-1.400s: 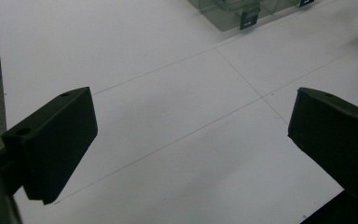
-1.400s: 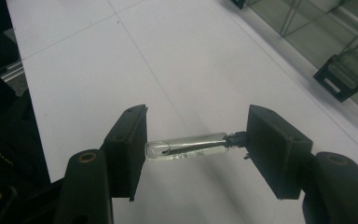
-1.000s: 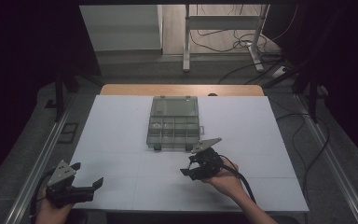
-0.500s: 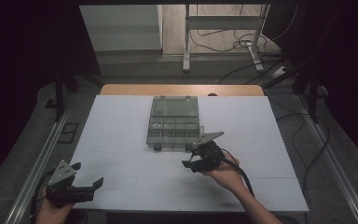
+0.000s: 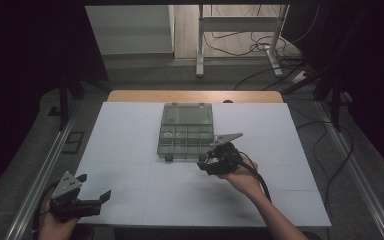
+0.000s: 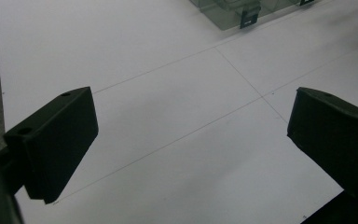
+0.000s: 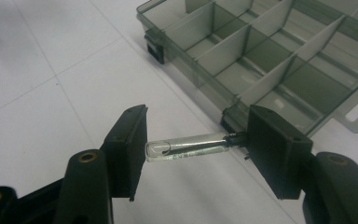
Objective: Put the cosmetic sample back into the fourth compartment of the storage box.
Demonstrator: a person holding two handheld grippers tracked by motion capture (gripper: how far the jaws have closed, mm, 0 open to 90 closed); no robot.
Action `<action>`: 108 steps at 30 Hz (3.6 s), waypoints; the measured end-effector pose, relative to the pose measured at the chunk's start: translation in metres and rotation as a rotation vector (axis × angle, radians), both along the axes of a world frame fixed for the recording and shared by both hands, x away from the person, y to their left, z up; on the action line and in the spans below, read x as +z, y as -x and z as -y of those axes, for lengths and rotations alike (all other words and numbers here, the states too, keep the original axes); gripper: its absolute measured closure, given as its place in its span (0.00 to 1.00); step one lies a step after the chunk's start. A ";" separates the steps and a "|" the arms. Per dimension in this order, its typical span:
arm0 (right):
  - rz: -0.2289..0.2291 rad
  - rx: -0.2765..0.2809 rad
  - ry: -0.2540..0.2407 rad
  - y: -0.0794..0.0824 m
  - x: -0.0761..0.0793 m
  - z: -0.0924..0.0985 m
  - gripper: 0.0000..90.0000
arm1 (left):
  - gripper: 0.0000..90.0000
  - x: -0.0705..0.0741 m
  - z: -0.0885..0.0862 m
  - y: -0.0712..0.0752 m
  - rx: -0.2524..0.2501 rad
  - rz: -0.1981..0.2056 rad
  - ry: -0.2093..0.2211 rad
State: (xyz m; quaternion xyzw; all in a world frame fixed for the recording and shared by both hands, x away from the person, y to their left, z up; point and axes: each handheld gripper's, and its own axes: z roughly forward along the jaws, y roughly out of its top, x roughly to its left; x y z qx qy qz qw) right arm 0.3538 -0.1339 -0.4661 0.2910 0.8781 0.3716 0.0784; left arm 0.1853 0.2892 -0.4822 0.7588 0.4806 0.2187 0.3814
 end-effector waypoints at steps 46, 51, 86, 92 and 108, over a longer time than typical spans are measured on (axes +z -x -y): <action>0.016 -0.111 0.017 -0.061 0.003 -0.001 0.44 | 0.03 0.000 0.001 -0.001 -0.004 -0.005 -0.001; 0.016 -0.119 0.022 -0.069 0.001 -0.004 0.44 | 0.03 0.000 0.001 -0.002 -0.005 -0.007 -0.001; 0.010 -0.200 0.056 -0.116 -0.009 -0.016 0.44 | 0.03 0.000 0.001 -0.002 -0.006 -0.011 -0.002; 0.011 -0.212 0.067 -0.122 -0.013 -0.018 0.44 | 0.03 0.000 0.001 -0.002 -0.007 -0.011 -0.003; 0.021 -0.210 0.095 -0.125 -0.019 -0.024 0.42 | 0.03 0.000 0.001 -0.002 -0.008 -0.010 -0.006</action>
